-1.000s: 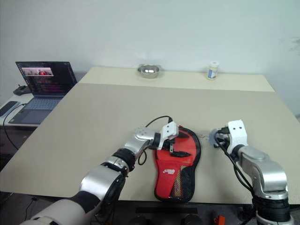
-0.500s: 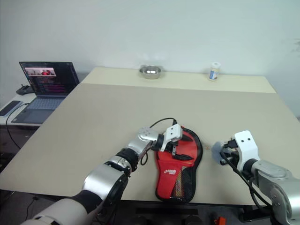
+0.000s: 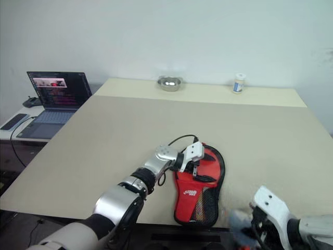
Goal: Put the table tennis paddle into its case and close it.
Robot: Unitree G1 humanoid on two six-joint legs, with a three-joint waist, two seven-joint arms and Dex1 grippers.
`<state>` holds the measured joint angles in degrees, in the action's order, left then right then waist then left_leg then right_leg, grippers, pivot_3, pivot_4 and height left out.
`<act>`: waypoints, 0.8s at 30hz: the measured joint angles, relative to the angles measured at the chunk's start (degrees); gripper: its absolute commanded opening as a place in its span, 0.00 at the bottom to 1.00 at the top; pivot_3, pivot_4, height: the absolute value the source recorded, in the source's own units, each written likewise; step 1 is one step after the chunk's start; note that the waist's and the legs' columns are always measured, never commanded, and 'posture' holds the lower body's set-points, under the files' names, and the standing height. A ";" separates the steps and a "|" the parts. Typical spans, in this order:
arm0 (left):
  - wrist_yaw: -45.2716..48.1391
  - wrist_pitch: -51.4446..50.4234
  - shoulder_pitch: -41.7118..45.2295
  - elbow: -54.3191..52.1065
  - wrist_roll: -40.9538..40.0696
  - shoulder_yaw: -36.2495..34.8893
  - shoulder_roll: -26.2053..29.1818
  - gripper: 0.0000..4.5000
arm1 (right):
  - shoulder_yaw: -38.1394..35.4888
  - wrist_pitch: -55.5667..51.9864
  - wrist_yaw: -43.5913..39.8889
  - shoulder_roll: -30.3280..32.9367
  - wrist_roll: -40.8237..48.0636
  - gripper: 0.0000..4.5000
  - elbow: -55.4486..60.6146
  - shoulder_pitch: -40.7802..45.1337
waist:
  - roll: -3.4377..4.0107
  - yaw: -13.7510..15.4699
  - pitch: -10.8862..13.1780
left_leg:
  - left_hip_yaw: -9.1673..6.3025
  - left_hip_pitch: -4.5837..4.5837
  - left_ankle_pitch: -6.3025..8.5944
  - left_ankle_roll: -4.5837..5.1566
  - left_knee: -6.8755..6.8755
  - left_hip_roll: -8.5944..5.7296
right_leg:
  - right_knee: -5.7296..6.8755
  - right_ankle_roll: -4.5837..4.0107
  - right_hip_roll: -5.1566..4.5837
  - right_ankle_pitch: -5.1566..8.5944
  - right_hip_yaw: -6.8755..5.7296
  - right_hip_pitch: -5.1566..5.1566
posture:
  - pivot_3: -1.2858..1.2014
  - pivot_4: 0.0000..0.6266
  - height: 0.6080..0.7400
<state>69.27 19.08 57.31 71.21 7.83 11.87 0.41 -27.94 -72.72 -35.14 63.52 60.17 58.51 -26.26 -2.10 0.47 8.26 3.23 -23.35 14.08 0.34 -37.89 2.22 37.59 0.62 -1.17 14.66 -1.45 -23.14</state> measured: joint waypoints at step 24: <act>-1.41 0.11 -0.77 0.01 0.41 -0.03 -0.30 1.00 | -15.02 12.16 -3.21 4.37 9.71 0.85 -2.34 -8.53 | -0.19 0.00 -0.11 | -0.53 0.47 0.10 -0.15 -0.03 0.25 | -0.66 -0.27 -0.13 0.16 -0.56 0.94 | 0.52 0.24 1.00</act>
<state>67.86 19.19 56.54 71.22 8.23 11.84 0.12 -42.96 -60.56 -38.34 67.89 69.88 56.17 -34.79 -2.30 0.47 8.15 2.71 -22.88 14.17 0.19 -37.92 2.47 36.93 0.34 -1.30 14.83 -2.01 -22.21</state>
